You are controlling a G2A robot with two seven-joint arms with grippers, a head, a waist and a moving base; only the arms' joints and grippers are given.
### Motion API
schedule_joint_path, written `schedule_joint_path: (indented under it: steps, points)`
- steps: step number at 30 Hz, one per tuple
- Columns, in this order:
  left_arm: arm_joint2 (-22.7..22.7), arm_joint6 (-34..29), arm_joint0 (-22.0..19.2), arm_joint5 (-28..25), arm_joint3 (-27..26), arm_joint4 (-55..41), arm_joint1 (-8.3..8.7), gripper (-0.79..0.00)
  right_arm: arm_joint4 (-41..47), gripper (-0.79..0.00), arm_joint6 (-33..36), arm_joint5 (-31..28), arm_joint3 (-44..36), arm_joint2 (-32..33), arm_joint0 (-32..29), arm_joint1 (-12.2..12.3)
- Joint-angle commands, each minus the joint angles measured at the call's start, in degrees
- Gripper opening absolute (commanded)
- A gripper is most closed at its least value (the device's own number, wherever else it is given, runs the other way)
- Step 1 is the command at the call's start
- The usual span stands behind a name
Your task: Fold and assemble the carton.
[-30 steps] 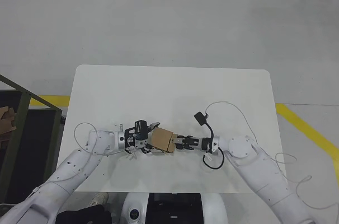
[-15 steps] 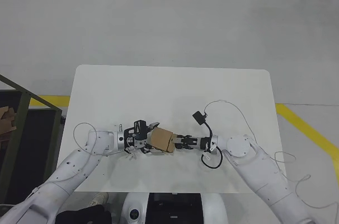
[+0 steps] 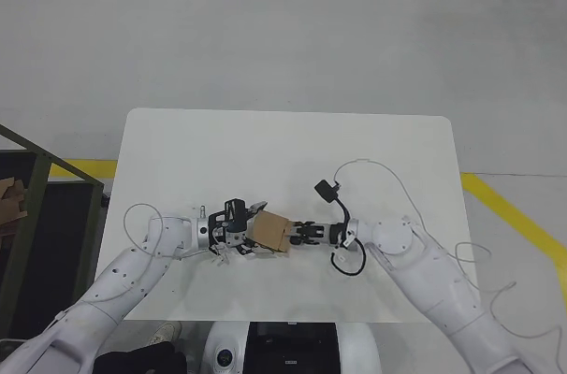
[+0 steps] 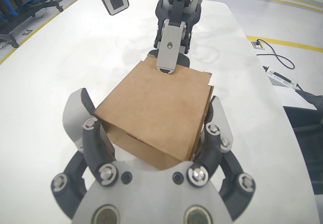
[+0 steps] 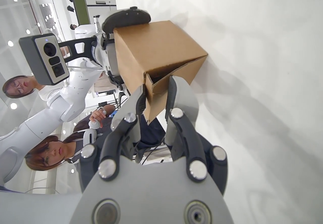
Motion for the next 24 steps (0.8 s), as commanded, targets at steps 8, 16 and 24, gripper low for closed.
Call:
schedule_joint_path:
  steps: [8,16,24]
  points:
    - [0.5,0.3,-0.3,-0.2,0.4,0.0,-0.15,-0.409,-1.7,-0.576,0.8,4.2,-2.4,-0.6,1.0,-0.2]
    - [0.5,0.5,-0.4,-0.2,0.9,0.3,-0.12,-0.409,-2.3,-0.566,1.1,5.0,-4.8,1.4,-0.8,0.5]
    - [0.3,0.5,-0.1,-0.1,1.0,0.3,-0.01,-0.409,-2.4,-0.480,1.3,5.1,-6.3,3.5,-3.4,1.3]
